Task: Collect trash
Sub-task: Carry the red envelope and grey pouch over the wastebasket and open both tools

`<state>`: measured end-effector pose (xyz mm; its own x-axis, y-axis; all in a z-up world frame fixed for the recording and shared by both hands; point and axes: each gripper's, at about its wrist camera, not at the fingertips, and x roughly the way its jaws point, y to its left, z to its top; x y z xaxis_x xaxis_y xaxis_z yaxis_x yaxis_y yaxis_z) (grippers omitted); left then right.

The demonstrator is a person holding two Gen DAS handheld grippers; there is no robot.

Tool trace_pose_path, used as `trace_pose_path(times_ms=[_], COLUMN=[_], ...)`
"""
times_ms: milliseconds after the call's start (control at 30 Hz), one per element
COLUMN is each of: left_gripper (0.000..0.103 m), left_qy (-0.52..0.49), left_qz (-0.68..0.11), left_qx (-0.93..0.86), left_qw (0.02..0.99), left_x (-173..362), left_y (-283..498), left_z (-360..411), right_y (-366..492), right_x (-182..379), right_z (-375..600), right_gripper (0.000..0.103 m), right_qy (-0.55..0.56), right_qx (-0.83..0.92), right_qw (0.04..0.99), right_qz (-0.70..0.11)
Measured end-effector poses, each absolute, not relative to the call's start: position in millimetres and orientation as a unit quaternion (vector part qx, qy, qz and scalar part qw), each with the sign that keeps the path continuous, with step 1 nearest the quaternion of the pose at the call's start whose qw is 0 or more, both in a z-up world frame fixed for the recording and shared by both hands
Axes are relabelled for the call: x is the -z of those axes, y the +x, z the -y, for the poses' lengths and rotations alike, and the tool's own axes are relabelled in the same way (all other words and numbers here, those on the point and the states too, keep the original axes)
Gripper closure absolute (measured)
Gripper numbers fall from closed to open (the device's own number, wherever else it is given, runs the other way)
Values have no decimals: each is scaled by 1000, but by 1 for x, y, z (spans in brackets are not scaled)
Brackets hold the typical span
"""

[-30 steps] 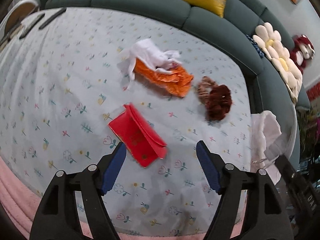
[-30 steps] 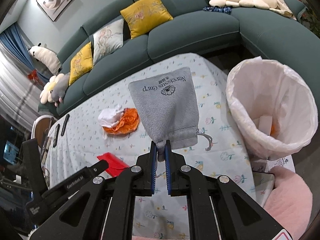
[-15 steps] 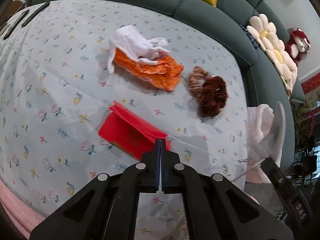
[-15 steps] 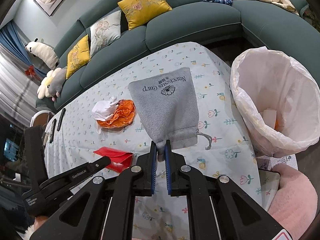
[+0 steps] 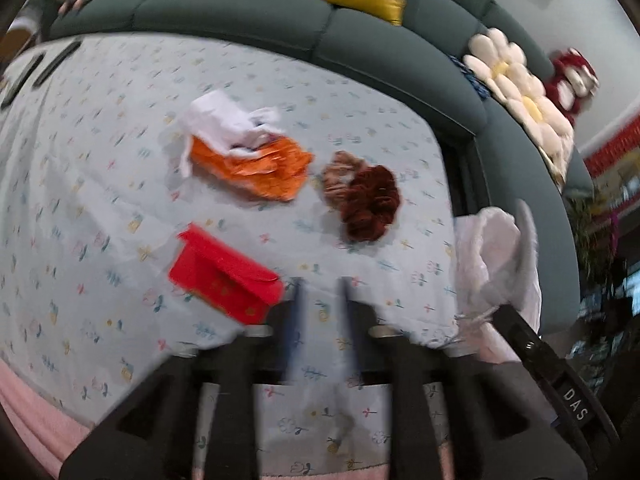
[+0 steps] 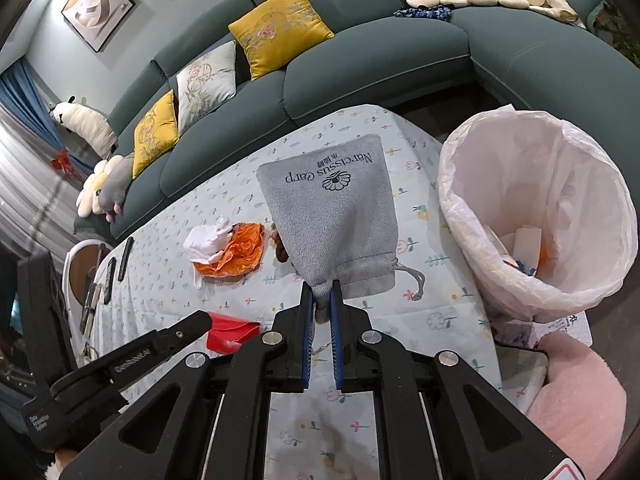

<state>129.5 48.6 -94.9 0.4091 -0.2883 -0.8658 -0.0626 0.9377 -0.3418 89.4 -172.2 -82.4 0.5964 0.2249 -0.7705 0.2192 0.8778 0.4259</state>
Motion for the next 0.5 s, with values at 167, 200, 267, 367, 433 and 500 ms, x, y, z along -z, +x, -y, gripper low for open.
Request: trace_pose_path(times_ms=[167, 200, 267, 367, 433, 500], left_gripper=[44, 44, 44, 44, 46, 64], left_qy=[-242, -266, -288, -300, -299, -302], left_qz=[-559, -564, -570, -585, -594, -602], left_qx=[11, -1, -14, -34, -44, -47], left_qw=[793, 782, 770, 753, 746, 737], left_x=[113, 119, 124, 137, 145, 153], left_y=[139, 144, 148, 159, 165, 171], left_z=[-78, -84, -87, -85, -83, -81], right_y=[94, 96, 100, 105, 108, 110], right_x=[86, 87, 90, 96, 99, 103], right_z=[177, 177, 179, 179, 179, 179], right_gripper=[95, 95, 95, 95, 95, 95], right_qy=[256, 257, 257, 255, 252, 249], right_qx=[3, 3, 3, 2, 2, 1], right_qw=[856, 855, 853, 851, 849, 848], right_qz=[-450, -450, -453, -460, -464, -467])
